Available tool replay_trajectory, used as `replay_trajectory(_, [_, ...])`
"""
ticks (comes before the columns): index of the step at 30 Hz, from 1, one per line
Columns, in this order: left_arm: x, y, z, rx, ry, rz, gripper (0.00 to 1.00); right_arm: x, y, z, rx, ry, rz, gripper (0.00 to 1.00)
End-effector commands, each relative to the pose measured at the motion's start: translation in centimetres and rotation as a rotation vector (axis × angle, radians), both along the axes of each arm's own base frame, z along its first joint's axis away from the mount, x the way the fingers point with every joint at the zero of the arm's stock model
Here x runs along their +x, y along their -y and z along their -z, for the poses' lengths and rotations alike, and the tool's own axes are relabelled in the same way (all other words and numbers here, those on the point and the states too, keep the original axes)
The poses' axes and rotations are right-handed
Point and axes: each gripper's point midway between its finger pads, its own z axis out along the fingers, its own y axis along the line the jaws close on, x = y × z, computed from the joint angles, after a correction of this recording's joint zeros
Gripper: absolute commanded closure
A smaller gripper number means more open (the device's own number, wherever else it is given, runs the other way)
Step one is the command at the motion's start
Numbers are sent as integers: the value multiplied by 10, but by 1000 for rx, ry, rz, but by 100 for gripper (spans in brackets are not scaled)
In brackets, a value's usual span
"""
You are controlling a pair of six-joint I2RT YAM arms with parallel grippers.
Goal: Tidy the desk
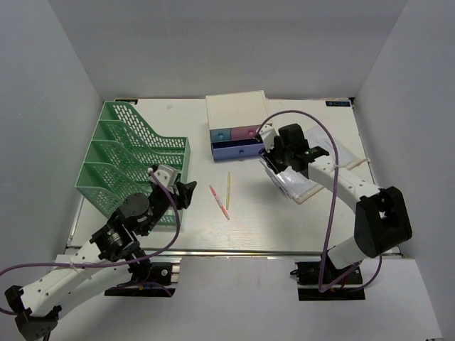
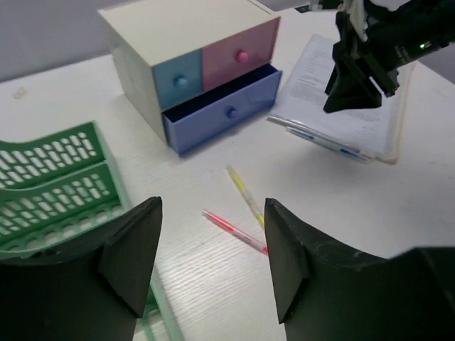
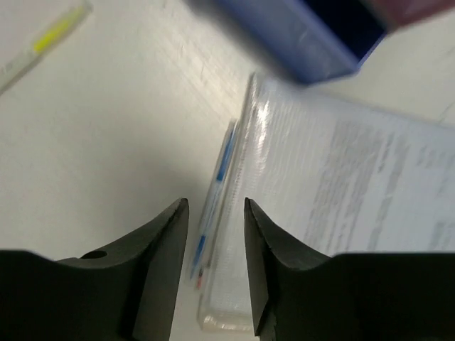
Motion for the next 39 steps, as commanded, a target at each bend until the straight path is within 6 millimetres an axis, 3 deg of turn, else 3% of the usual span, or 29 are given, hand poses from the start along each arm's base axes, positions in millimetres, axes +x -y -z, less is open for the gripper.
replay_trajectory(1, [-6, 21, 11, 35, -31, 110, 30, -41, 11, 31, 50, -253, 43, 56])
replay_trajectory(3, [-7, 29, 16, 50, -49, 145, 24, -46, 14, 40, 52, -304, 45, 51])
replay_trajectory(7, [-10, 41, 25, 76, -81, 205, 20, -51, 22, 62, 20, -372, 61, 50])
replay_trajectory(12, [-8, 61, 48, 84, -209, 232, 19, -38, 28, 73, -7, -338, 91, 53])
replay_trajectory(14, [-6, 73, 55, 83, -295, 237, 23, -34, 25, 64, 38, -315, 91, 53])
replay_trajectory(15, [-4, 80, 86, 115, -440, 204, 27, -36, 23, 64, 49, -316, 87, 54])
replay_trajectory(16, [-3, 85, 98, 129, -515, 183, 32, -36, 23, 61, 69, -309, 86, 54])
replay_trajectory(17, [4, 94, 92, 119, -555, 158, 43, -35, 21, 53, 96, -284, 83, 56])
replay_trajectory(18, [8, 91, 126, 159, -690, 55, 46, -33, 26, 50, 122, -288, 108, 58])
replay_trajectory(20, [15, 94, 141, 162, -756, -25, 52, -37, 24, 37, 175, -282, 94, 66])
replay_trajectory(22, [22, 98, 154, 107, -818, -119, 52, -35, 28, 28, 222, -272, 102, 77])
replay_trajectory(23, [24, 100, 158, 60, -842, -165, 46, -34, 29, 18, 241, -243, 102, 78])
replay_trajectory(26, [30, 98, 167, -6, -892, -324, 42, -28, 45, 7, 272, -180, 142, 78])
replay_trajectory(27, [27, 89, 175, 17, -925, -386, 39, -26, 47, 3, 280, -160, 146, 78])
replay_trajectory(29, [34, 89, 180, -4, -946, -507, 38, -27, 50, -4, 297, -142, 148, 77])
replay_trajectory(37, [54, 90, 196, 2, -942, -618, 42, -33, 50, -20, 351, -116, 117, 77])
replay_trajectory(39, [53, 82, 204, 32, -952, -680, 44, -34, 52, -20, 352, -116, 120, 77])
